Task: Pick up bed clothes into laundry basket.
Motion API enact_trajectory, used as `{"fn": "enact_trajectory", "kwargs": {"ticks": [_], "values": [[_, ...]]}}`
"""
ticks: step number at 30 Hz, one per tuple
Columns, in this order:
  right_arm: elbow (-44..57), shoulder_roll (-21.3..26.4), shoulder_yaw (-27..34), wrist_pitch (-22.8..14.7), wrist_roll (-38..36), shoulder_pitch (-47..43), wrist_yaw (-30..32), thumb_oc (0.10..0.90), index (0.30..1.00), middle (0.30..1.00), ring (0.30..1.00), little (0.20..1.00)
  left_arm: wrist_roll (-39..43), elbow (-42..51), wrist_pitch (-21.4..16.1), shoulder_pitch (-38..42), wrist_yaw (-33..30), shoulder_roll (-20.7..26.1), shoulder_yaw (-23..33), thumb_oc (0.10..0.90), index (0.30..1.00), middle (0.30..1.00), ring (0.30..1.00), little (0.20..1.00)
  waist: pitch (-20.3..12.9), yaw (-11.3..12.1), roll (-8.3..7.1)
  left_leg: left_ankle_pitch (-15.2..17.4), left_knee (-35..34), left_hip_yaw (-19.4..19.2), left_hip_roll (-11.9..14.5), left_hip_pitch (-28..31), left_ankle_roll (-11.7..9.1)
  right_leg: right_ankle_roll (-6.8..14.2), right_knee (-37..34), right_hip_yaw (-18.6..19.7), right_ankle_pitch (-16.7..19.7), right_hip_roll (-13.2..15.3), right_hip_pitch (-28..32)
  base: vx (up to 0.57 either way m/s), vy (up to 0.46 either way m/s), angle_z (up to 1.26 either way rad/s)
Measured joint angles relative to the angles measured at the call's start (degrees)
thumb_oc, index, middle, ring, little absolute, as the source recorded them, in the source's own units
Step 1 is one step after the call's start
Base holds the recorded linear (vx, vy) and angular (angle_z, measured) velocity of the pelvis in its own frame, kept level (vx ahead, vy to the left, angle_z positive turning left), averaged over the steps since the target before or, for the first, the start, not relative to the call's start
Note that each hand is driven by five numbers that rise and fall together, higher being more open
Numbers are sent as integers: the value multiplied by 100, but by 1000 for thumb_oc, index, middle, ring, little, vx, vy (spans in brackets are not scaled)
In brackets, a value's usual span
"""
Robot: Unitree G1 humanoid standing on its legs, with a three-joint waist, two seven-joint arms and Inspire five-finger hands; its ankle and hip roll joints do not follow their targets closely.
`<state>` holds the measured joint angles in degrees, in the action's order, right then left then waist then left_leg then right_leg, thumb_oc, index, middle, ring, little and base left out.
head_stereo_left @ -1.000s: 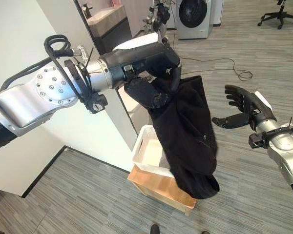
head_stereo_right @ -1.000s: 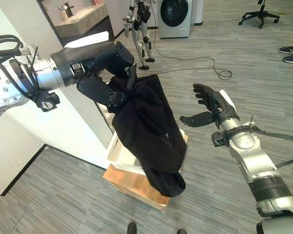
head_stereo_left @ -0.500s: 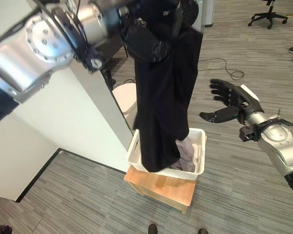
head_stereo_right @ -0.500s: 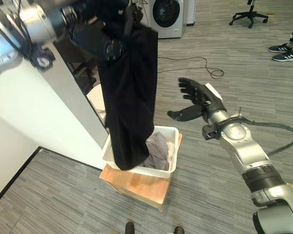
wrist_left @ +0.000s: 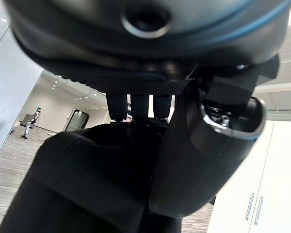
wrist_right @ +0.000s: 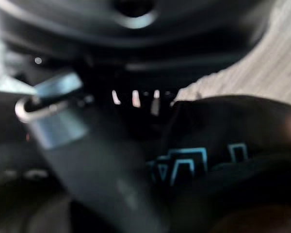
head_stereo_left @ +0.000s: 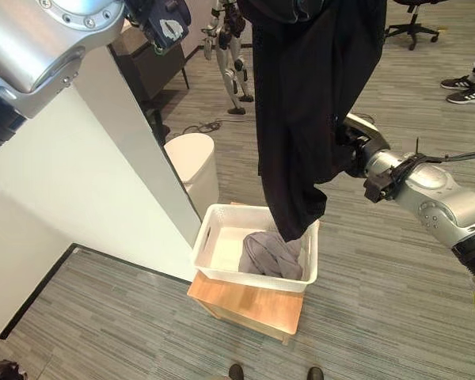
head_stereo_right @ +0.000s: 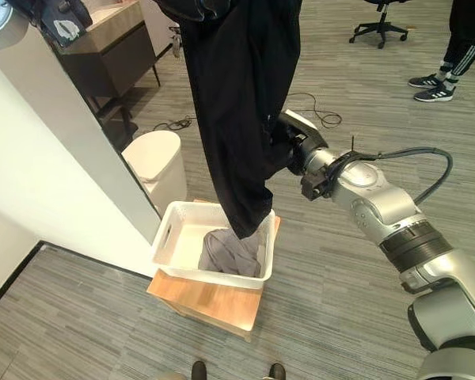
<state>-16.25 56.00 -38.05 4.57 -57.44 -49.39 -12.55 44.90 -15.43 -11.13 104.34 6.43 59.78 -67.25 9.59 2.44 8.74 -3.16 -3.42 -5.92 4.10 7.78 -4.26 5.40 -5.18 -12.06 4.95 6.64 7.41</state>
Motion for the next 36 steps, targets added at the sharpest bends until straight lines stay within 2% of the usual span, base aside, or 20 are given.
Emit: {"fn": "enact_trajectory", "kwargs": {"ticks": [5,11,14,15,16,20,25,32,33,34,36], "values": [[94,-647,24,13,-18,78,23,800,900,900,900,900,-9,6,12,-5,-5,-193,13,400,300,300,300,300,-12,9,18,0,-2,3,33,-1,0,-17,-1,-3,11,-32,1,8,11,-1],[0,-2129,6,11,-309,148,186,800,900,900,900,900,-18,-7,19,-8,-96,-501,32,400,300,300,300,300,-46,32,58,0,-5,8,38,0,0,-28,-1,-25,19,-34,9,3,4,1],[-50,-2677,-35,9,-522,187,228,800,900,900,900,900,-21,-18,19,-8,-99,-653,32,400,300,300,300,300,-87,187,117,0,-7,10,36,-1,0,-28,-2,-25,19,-31,6,11,8,0],[-145,-2847,-13,-12,-624,187,270,518,476,476,476,476,-21,-25,19,-8,-100,-704,32,400,300,300,300,300,-101,251,136,0,-9,11,38,-1,0,-28,-2,-28,19,-33,6,32,23,2],[-155,-2969,-22,-13,-677,187,334,400,300,300,300,300,-21,-24,17,-8,-107,-711,33,400,300,300,300,300,-111,306,151,0,-13,14,38,-3,0,-28,-2,-30,19,-32,6,0,0,0],[-149,-3040,-29,-16,-672,200,474,400,300,300,300,300,-26,-35,19,-8,-232,-709,33,400,300,300,300,300,-125,388,171,0,-52,50,30,-3,0,-28,-1,-70,19,-28,13,16,15,6],[-148,-2703,33,-18,-527,337,789,400,300,300,300,300,-66,-40,19,-8,-328,-710,33,400,300,300,300,300,-132,384,179,-1,-83,242,-2,-5,1,-18,-2,-224,10,3,92,11,4,18],[-151,-2700,240,-40,-409,512,942,400,300,300,300,300,-241,-153,20,-9,-470,-768,35,400,300,300,300,300,-133,298,181,-3,-79,335,-11,-6,1,-11,-2,-347,-11,11,147,-1,-1,8],[-151,-2700,242,-46,-409,512,981,400,300,300,300,300,-242,-153,19,-8,-470,-769,34,726,789,789,789,789,-134,295,183,-3,-78,336,-11,-6,1,-12,-2,-348,-11,11,147,0,0,0],[-151,-2700,241,-47,-409,512,1007,400,300,300,300,300,-246,-153,20,-9,-470,-769,34,800,900,900,900,900,-134,297,183,-3,-78,336,-11,-6,1,-12,-2,-348,-12,11,148,0,0,0],[-151,-2699,241,-47,-400,512,1029,400,300,300,300,300,-282,-157,20,-8,-470,-768,34,800,900,900,900,900,-135,304,183,-4,-78,336,-11,-7,1,-12,-2,-352,-13,11,150,0,0,0]]}}
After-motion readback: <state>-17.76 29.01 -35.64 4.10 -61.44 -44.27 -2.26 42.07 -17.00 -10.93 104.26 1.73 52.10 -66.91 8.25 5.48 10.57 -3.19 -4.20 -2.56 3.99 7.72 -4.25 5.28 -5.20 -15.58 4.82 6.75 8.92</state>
